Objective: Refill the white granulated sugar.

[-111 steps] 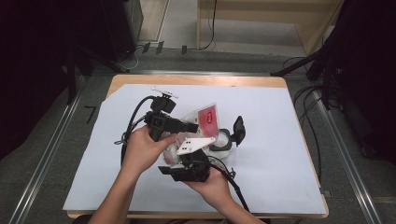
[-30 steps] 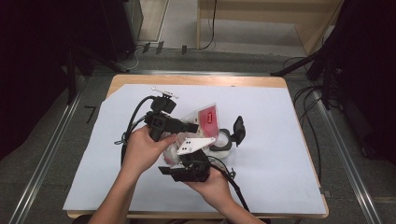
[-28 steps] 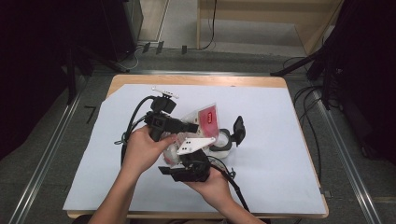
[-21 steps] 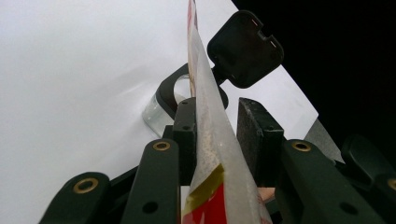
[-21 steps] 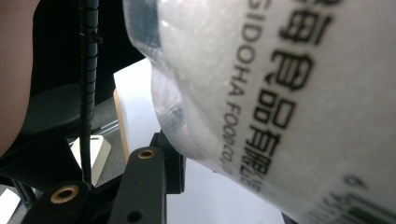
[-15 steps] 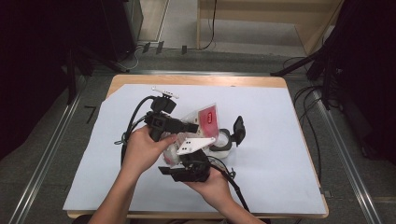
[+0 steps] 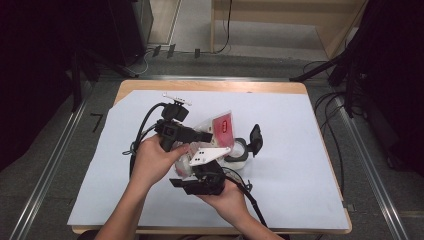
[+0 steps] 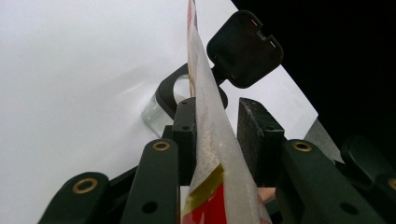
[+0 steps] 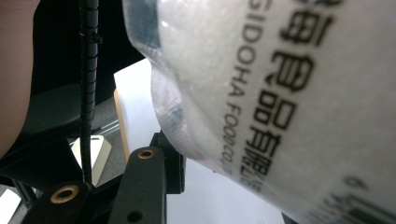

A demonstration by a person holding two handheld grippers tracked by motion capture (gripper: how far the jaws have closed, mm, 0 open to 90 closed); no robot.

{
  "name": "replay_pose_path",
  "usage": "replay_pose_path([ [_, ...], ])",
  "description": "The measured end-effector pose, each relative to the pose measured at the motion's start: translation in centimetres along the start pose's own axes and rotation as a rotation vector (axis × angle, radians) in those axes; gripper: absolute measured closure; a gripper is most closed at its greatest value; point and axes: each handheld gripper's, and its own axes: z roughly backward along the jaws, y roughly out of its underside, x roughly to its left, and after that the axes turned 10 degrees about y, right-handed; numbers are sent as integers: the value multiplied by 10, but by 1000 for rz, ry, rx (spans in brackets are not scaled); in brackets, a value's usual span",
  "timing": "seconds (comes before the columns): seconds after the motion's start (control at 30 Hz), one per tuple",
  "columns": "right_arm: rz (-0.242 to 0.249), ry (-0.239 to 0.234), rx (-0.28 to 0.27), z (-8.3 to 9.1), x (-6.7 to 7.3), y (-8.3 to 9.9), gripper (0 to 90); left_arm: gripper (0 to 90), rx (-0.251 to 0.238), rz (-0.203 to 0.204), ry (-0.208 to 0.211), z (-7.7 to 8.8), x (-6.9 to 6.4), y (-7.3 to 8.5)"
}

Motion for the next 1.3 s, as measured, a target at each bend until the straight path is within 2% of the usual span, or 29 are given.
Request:
replay_pose_path([
  [0.47,2,5,-2,1,1,-1,636,693,-14,-4,1,2,-3,0],
  [0.83,-56,-22,-15,3,-1,-3,635,652,-26,-17,6,2,-6,-2],
  [1.0,-75,-25,-17,3,-2,-3,634,658,-14,-15,-5,-1,-6,-5],
  [1.2,-61,-9,-10,4,-4,-5,635,674,3,-1,11,-2,-2,-11],
  [1.3,-71,-7,-6,3,-6,-8,635,679,7,2,3,-2,-1,-15],
])
